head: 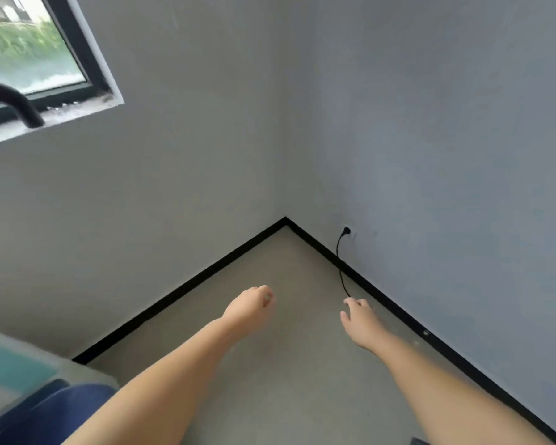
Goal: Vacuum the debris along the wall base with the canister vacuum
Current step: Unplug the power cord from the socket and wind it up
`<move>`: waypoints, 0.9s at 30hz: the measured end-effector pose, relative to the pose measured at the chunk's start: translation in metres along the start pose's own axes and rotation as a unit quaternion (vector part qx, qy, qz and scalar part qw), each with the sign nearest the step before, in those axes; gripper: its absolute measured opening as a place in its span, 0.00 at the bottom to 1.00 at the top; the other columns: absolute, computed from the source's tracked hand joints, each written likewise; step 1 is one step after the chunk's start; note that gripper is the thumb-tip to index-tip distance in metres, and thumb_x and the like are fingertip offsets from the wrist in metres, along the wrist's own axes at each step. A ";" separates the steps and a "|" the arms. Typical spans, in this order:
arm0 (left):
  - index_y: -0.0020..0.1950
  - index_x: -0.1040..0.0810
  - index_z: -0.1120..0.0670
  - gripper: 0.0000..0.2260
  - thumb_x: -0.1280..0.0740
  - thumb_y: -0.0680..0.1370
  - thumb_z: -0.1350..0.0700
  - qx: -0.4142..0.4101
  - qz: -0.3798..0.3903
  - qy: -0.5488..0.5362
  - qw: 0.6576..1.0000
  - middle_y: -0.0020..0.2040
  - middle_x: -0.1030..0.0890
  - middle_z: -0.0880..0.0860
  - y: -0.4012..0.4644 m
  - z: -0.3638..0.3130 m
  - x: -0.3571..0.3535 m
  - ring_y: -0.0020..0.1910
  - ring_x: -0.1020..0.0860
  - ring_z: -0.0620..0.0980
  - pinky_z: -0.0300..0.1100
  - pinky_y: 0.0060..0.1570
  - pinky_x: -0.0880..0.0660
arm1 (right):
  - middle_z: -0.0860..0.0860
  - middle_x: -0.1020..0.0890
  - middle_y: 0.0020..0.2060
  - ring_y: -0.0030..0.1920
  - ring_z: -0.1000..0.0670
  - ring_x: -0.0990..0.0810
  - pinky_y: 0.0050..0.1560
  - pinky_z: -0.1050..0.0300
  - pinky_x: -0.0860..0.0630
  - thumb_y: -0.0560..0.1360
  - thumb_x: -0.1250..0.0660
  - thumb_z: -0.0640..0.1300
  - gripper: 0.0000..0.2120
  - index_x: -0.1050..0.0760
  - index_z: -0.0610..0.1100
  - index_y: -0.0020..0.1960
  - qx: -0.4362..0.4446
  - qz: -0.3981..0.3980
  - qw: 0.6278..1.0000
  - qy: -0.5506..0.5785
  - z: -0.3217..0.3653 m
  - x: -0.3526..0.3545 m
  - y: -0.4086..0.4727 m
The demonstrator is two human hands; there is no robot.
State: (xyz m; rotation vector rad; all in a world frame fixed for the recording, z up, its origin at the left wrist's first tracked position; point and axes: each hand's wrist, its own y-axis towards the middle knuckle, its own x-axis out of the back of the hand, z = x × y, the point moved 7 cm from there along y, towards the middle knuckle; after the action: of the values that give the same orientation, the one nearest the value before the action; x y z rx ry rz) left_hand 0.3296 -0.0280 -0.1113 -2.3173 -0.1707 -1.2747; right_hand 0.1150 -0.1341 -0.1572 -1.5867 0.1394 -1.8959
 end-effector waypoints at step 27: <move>0.68 0.30 0.55 0.18 0.41 0.78 0.58 -0.589 -0.194 0.115 0.776 0.68 0.26 0.57 0.628 -0.179 -0.048 0.70 0.32 0.54 0.62 0.69 0.38 | 0.57 0.29 0.25 0.29 0.52 0.29 0.29 0.60 0.39 0.73 0.45 0.46 0.10 0.36 0.47 0.33 -0.341 -0.066 0.753 0.559 -0.086 -0.014 0.543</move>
State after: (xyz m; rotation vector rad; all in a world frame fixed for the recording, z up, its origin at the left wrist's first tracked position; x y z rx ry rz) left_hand 0.3752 -0.6557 -0.2935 -3.1641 0.3843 -2.3358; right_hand 0.2594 -0.5779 -0.4485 -0.5365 1.3831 -2.8557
